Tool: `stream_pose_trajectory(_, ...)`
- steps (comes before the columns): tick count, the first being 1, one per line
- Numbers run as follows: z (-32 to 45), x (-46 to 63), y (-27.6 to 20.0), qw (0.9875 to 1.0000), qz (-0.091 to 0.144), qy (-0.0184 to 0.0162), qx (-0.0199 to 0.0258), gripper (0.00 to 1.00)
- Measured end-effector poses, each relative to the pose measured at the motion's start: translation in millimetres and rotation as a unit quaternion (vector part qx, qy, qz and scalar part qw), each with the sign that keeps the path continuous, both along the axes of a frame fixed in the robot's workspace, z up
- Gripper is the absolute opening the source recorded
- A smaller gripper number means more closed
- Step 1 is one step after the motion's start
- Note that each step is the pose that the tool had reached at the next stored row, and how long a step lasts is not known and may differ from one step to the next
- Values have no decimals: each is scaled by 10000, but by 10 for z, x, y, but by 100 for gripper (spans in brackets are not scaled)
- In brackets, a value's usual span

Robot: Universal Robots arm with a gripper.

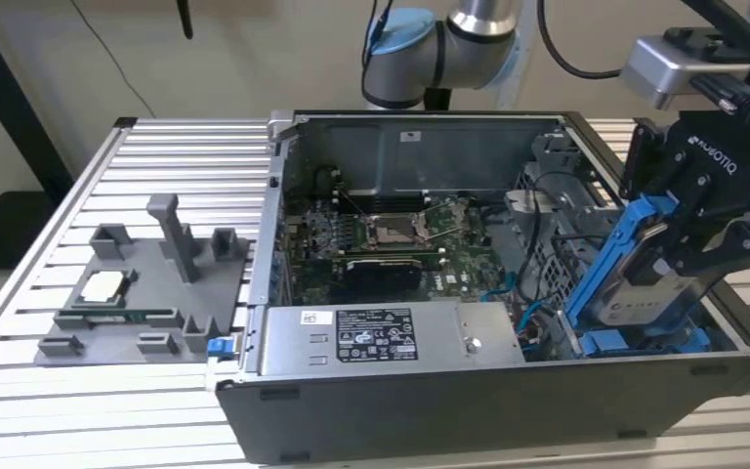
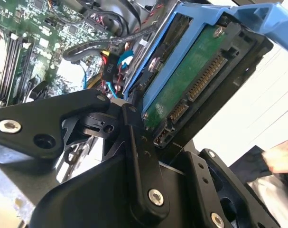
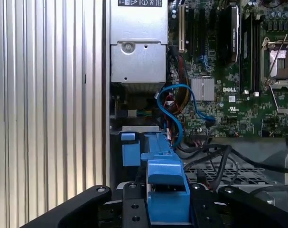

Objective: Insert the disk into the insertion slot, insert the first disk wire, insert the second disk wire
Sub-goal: 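Insert the disk into the insertion slot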

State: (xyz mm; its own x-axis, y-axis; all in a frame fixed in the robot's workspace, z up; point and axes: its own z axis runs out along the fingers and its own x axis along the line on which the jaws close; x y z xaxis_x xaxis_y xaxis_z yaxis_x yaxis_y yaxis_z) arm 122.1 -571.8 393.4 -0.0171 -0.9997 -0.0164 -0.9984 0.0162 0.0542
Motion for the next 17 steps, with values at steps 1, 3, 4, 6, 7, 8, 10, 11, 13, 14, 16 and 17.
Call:
stream_pose_trajectory(1,-19,0,0,10000,0,0,0,33)
stream_pose_trajectory(3,-55,1,0,10000,0,0,0,33)
stream_pose_trajectory(4,-72,1,0,10000,0,0,0,33)
stream_pose_trajectory(6,-104,1,0,10000,0,0,0,33)
stream_pose_trajectory(7,-117,1,0,10000,0,0,0,33)
stream_pose_trajectory(8,-130,1,0,10000,0,0,0,33)
stream_pose_trajectory(10,-151,2,0,10000,0,0,0,33)
stream_pose_trajectory(11,-158,2,0,10000,0,0,0,33)
stream_pose_trajectory(13,-167,2,0,10000,0,0,2,33)
stream_pose_trajectory(14,-169,1,0,10000,0,0,3,33)
stream_pose_trajectory(16,-171,1,0,10000,0,0,8,33)
stream_pose_trajectory(17,-173,2,1,10000,0,-1,12,33)
